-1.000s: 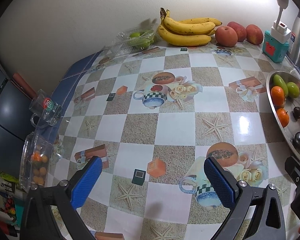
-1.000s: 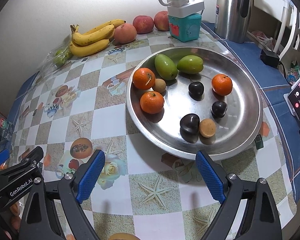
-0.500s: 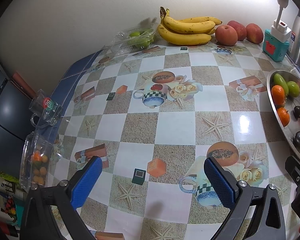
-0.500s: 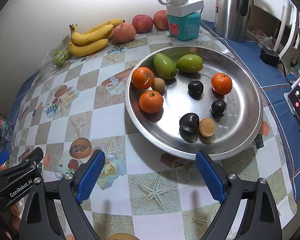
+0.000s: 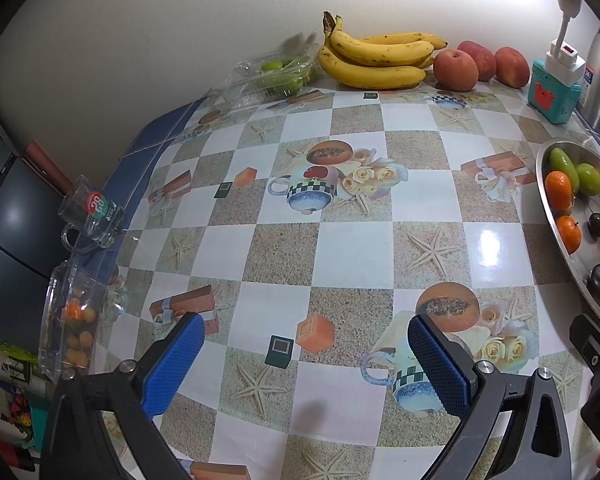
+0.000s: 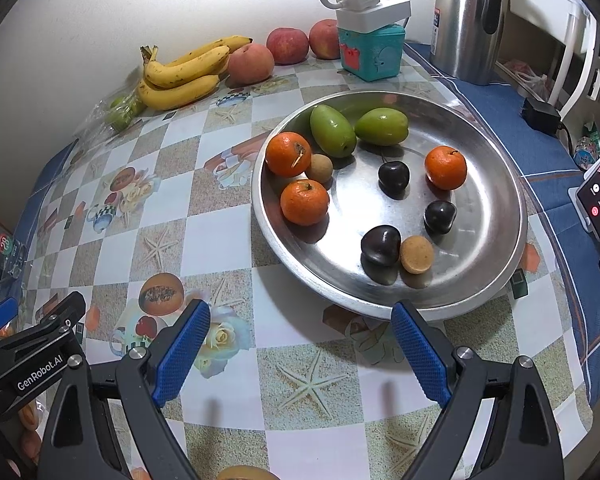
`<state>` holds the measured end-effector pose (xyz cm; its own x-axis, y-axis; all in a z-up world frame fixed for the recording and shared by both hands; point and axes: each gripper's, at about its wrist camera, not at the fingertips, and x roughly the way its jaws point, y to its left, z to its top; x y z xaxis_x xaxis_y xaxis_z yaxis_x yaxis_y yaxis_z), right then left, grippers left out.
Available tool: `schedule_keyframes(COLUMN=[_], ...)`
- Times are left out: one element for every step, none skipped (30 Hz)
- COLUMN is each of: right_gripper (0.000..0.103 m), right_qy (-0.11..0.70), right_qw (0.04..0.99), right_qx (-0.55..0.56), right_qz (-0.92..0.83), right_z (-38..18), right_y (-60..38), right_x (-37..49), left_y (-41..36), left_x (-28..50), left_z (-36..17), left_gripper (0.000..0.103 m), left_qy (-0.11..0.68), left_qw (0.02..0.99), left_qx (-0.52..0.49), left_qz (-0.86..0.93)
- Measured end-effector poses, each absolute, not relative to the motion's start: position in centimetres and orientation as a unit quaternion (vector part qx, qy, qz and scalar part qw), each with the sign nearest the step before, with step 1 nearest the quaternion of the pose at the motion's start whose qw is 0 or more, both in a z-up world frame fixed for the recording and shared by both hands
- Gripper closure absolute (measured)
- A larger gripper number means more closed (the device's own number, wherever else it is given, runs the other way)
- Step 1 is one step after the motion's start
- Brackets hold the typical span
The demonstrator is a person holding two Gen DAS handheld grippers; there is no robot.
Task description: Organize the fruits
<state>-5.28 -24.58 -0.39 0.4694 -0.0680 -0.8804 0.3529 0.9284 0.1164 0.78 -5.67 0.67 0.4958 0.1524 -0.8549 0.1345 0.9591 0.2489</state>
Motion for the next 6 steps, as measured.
schedule_keyframes(right_gripper=[0.011,0.011,0.011,0.011,0.011,0.011], right_qy=[0.500,0.500,0.500,0.500,0.501,0.501], right_qw=[0.845,0.845,0.845,0.845,0.845,0.845], right_qx=[0.143,0.143,0.143,0.142,0.142,0.143], right_qz=[-0.125,-0.125,-0.125,-0.125,-0.125,-0.125], right_z=[-0.38,-0.37,-0.38,-0.41,-0.43,-0.44], right_y=[-24.58,-24.58,-24.58,-24.59,-24.59,-24.59], right_x=[-5.27,-5.27,-5.26,-5.27,-5.27,-5.28], left_y=[-5.76,-5.80,-5.83,-5.84,-5.81,-5.77], left_x=[0.73,0.71,0.66,0.68,0.73,0.78], left_z=[0.74,0.80,0.87,0.94,0.96,0.97], left_gripper=[0.000,0.000,0.000,0.000,0.000,0.000], left_qy=[0.500,0.498,0.495,0.494,0.494,0.495], left_qw=[0.854,0.855,0.856,0.857,0.857,0.857], left_qx=[0.145,0.146,0.147,0.147,0.146,0.143], left_qz=[0.005,0.006,0.006,0.007,0.007,0.006])
